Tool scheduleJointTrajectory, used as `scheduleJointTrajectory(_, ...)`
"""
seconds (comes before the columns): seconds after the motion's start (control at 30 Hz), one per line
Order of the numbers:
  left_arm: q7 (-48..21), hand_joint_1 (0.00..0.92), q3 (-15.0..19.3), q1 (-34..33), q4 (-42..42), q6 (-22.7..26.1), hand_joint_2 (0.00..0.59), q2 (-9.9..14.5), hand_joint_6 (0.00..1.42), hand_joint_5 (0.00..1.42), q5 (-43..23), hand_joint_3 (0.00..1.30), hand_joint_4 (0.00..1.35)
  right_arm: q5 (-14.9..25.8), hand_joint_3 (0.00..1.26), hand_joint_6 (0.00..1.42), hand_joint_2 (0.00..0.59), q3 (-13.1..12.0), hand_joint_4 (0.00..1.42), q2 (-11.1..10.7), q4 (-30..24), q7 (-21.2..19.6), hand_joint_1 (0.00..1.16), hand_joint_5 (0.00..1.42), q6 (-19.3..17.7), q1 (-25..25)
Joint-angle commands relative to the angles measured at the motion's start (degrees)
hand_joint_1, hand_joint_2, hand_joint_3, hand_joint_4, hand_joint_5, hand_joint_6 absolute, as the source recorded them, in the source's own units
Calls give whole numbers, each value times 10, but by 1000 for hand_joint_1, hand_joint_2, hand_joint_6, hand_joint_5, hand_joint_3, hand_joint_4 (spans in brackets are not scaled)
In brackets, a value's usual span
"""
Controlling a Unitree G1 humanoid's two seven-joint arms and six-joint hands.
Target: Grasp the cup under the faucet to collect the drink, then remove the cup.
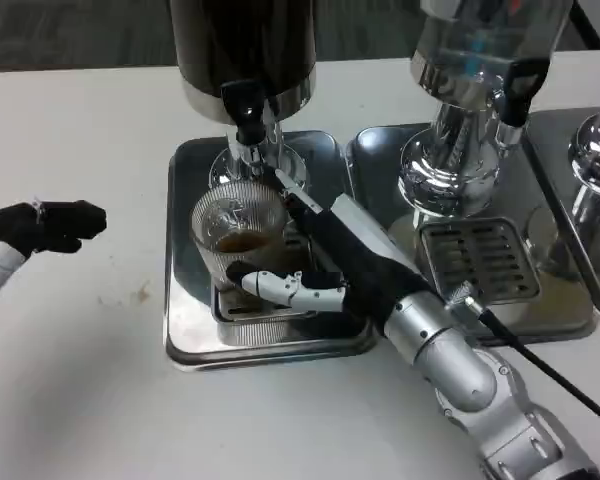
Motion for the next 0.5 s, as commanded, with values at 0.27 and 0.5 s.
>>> scheduleJointTrajectory(0.27, 7, 0, 1, 12, -4, -1, 130, 12, 348, 322, 4, 476, 381, -42, 0, 261, 213, 24, 0, 16, -55, -33, 562, 230, 57, 20)
scheduleJointTrajectory(0.5, 5, 0, 0, 13, -6, 0, 131, 12, 352, 323, 4, 477, 381, -59, 0, 355, 213, 39, 124, 21, -64, -40, 562, 348, 75, 23)
